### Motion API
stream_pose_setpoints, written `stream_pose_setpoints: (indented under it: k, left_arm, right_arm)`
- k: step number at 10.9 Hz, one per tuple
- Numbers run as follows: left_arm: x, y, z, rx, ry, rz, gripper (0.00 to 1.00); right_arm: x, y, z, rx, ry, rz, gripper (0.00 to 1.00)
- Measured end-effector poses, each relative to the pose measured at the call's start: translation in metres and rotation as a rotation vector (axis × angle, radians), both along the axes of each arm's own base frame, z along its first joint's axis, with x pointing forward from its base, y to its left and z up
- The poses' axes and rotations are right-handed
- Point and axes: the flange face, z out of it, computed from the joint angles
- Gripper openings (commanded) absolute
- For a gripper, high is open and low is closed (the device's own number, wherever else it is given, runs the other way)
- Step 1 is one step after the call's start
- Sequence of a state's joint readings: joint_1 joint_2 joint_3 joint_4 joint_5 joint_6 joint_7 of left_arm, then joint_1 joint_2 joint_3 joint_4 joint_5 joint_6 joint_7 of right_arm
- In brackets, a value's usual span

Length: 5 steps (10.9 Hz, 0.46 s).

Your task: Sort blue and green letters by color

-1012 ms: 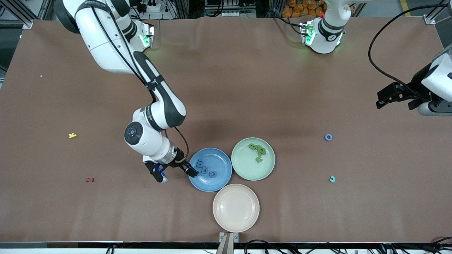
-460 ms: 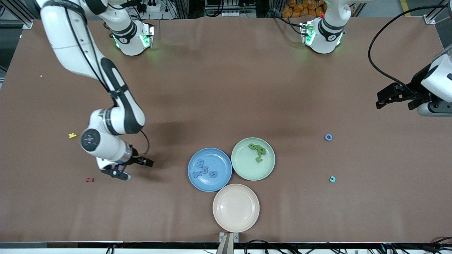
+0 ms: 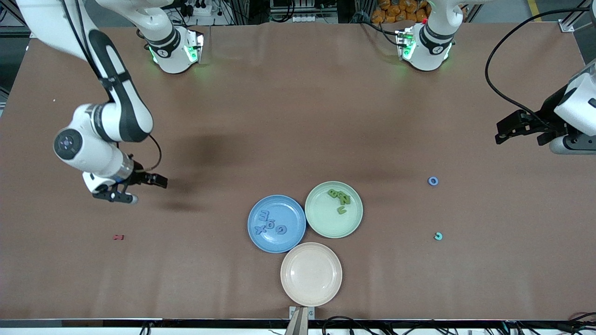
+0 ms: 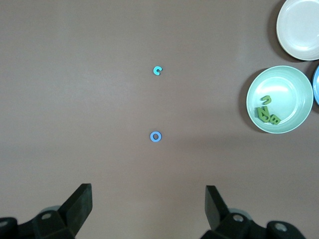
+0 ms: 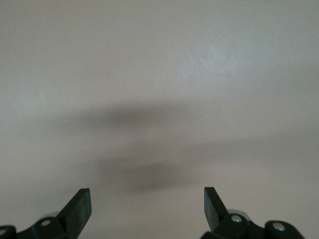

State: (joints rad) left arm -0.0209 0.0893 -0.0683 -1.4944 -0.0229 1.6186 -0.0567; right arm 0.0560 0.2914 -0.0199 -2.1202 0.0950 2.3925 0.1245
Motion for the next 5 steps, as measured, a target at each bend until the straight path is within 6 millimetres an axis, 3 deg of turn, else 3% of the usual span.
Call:
stream_pose_setpoints:
  k: [2, 5]
  left_arm:
    - [0.0, 0.0, 0.0, 0.0, 0.001, 0.0, 1.0]
    - [0.0, 0.0, -0.001, 0.0, 0.001, 0.0, 1.0]
  right_arm:
    - [-0.026, -0.007, 0.028, 0.006, 0.031, 0.015, 1.0]
    - [-0.034, -0.01, 0.1, 0.015, -0.008, 0.032, 1.0]
